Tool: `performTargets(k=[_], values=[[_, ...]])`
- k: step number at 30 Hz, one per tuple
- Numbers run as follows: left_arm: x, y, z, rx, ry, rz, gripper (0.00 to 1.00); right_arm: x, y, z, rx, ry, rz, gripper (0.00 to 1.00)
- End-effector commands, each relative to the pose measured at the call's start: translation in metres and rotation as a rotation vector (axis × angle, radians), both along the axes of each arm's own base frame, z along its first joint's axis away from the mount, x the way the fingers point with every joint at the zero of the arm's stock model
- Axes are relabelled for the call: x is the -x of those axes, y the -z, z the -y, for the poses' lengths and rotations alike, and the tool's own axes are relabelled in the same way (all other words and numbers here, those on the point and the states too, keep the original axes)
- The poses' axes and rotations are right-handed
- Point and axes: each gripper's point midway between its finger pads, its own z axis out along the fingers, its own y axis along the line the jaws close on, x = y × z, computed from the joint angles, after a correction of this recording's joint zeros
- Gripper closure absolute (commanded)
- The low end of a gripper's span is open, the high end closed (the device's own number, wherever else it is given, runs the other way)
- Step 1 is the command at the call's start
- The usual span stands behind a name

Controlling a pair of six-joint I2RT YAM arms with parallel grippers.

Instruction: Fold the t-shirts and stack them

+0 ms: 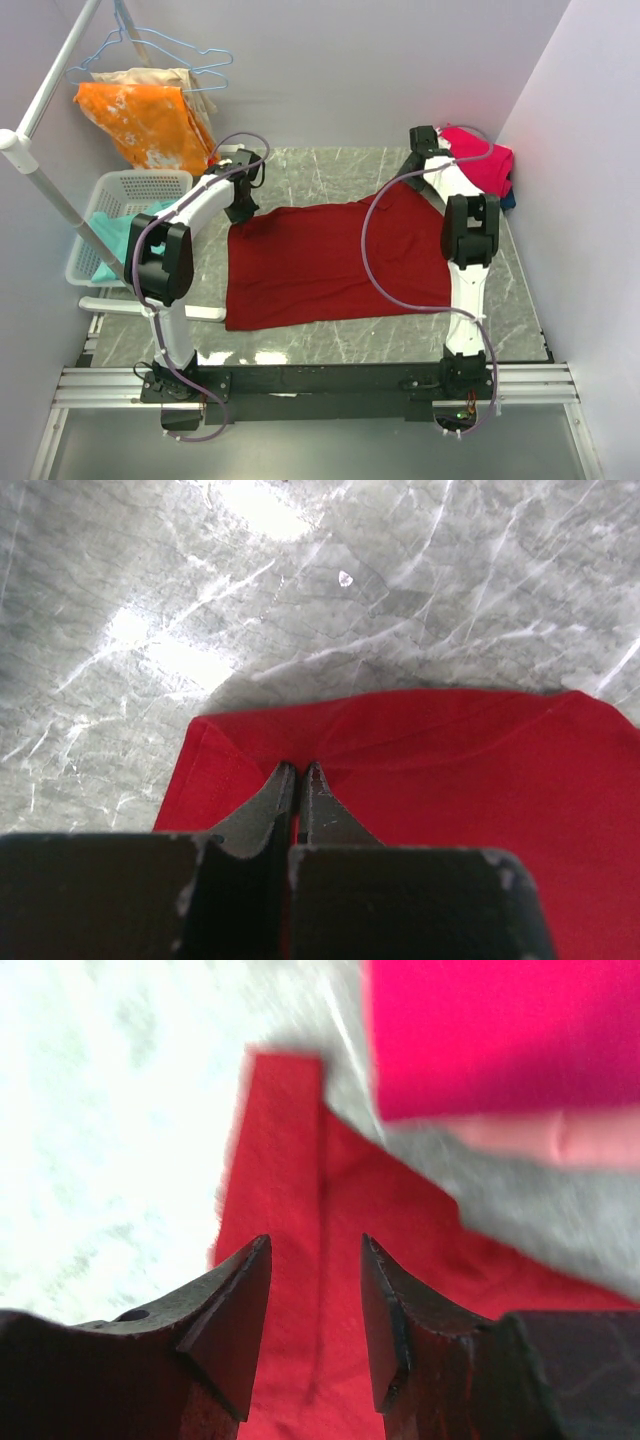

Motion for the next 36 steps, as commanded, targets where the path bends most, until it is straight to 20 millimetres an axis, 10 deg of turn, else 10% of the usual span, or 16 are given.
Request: performTargets(k=[1,8,36], values=[[-0.006,-0.014,0.005,0.019,0.032,0.018,0.99,-0.054,-0.054,0.004,0.023,0.001,0.233,0.52],[-0.012,-0.022,0.004,0.000,0.040,0.024,0.99,-0.083,-0.043,0.016,-0.014,0.046,0.231,0.50],[-0.023,-0.033,0.005,-0.004,0.034,0.048,0.99,-0.061,0.001,0.043,-0.163,0.169,0.061,0.52]])
